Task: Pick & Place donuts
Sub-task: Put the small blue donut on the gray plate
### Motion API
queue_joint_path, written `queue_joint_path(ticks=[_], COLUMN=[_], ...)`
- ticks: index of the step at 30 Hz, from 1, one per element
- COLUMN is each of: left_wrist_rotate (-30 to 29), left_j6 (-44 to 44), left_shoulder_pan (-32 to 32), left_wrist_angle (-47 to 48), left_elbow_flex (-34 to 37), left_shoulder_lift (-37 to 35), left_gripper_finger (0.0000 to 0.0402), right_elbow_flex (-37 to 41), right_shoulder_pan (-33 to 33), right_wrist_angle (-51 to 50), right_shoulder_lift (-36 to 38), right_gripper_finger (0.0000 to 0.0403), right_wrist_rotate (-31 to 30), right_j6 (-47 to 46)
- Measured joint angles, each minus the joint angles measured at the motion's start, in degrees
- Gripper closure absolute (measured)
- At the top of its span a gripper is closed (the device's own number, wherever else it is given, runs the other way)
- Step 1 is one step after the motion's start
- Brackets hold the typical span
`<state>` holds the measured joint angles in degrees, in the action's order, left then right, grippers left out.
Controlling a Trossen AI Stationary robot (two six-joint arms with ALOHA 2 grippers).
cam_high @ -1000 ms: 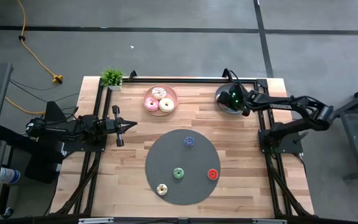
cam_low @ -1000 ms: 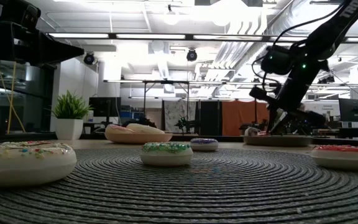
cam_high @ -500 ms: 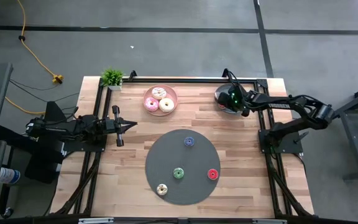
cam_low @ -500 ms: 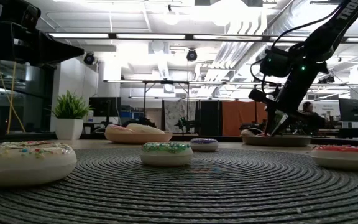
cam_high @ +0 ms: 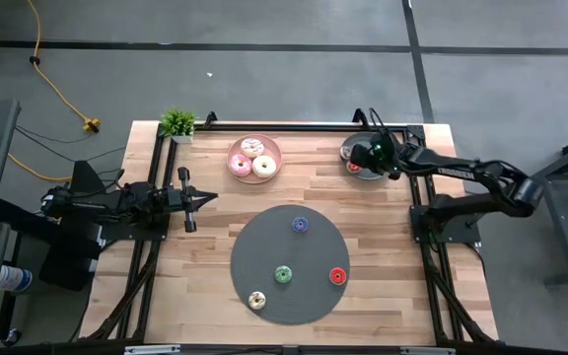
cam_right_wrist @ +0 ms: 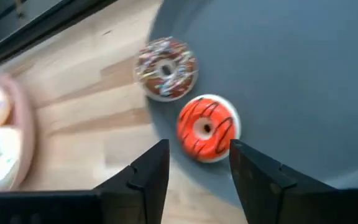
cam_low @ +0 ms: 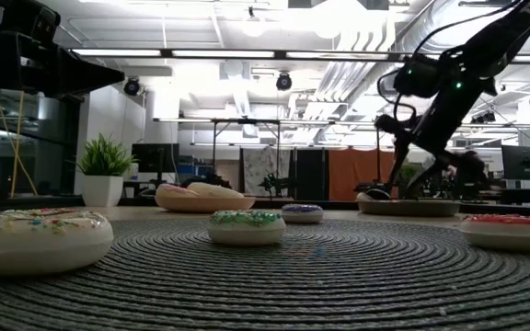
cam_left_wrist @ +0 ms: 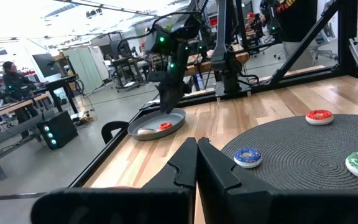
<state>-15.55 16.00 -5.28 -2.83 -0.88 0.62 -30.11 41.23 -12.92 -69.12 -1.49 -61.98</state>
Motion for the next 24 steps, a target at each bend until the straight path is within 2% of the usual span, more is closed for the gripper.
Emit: queue_joint_path(ticks=[6,13,16,24], left_wrist_rotate=[0.00,0.00,0.00,0.01], left_j6=[-0.01,-0.01,0.01,0.00], left_shoulder_pan=[0.02,0.01,0.02,0.00], left_wrist_angle=[0.00,0.01,0.00,0.00], left_elbow_flex=[0.01,-0.01,-0.01,-0.01], left_shoulder_lift=[0.00,0.00,-0.02,-0.01], left_gripper_finger=[0.0401,0.0401,0.0401,0.0401], right_elbow_flex=[0.00,0.00,0.00,0.00], right_shoulder_pan=[-2.04,-9.61,-12.75,-20.70], right_wrist_angle=[0.36,0.45,0.41,0.51], right_shoulder_lift=[5.93,8.47,7.97,2.61], right_gripper_finger=[0.0242,0.0242,0.0242,0.0241], right_wrist_rotate=[5.47,16.09,18.91,20.37], right_j6=[9.42,27.10,25.98,21.41])
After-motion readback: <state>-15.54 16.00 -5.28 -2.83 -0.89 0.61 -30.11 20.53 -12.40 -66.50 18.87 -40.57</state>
